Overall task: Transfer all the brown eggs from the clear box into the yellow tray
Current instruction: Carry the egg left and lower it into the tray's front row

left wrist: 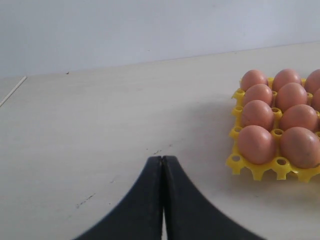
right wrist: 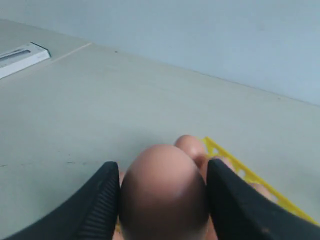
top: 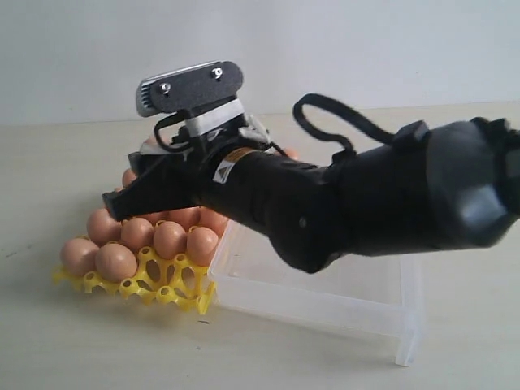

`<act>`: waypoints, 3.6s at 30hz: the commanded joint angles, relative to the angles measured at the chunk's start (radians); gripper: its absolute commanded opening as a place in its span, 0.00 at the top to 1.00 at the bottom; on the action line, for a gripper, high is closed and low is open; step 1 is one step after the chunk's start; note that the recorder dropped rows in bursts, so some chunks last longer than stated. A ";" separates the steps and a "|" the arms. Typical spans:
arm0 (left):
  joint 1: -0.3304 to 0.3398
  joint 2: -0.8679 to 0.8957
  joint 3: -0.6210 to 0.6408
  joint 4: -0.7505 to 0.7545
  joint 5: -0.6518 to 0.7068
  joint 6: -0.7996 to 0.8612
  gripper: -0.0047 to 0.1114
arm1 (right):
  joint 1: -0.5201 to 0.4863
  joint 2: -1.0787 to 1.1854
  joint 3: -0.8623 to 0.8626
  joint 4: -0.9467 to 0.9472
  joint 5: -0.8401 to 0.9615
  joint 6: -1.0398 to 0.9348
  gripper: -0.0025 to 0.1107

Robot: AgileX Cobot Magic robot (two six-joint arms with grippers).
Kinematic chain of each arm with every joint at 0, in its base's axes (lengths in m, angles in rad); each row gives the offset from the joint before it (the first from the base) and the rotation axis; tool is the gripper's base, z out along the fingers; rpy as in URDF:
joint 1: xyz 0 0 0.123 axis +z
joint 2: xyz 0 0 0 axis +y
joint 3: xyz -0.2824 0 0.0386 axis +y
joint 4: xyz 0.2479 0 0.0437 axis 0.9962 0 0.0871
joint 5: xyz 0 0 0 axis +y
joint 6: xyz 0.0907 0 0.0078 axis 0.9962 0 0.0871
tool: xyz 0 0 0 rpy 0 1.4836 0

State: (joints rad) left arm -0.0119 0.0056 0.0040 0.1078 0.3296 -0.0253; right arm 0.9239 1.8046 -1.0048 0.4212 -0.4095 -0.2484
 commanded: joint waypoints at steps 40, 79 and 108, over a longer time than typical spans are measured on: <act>0.001 -0.006 -0.004 -0.007 -0.014 -0.004 0.96 | 0.039 0.173 -0.242 -0.319 0.671 0.170 0.98; 0.001 -0.006 -0.004 -0.007 -0.014 -0.004 0.96 | -0.025 0.416 -0.827 -0.325 1.322 0.005 0.98; 0.001 -0.006 -0.004 -0.007 -0.014 -0.004 0.96 | -0.025 0.418 -0.827 -0.290 1.267 0.013 0.60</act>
State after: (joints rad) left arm -0.0119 0.0056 0.0040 0.1078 0.3296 -0.0253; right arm 0.9041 2.2188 -1.8214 0.1288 0.8705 -0.2340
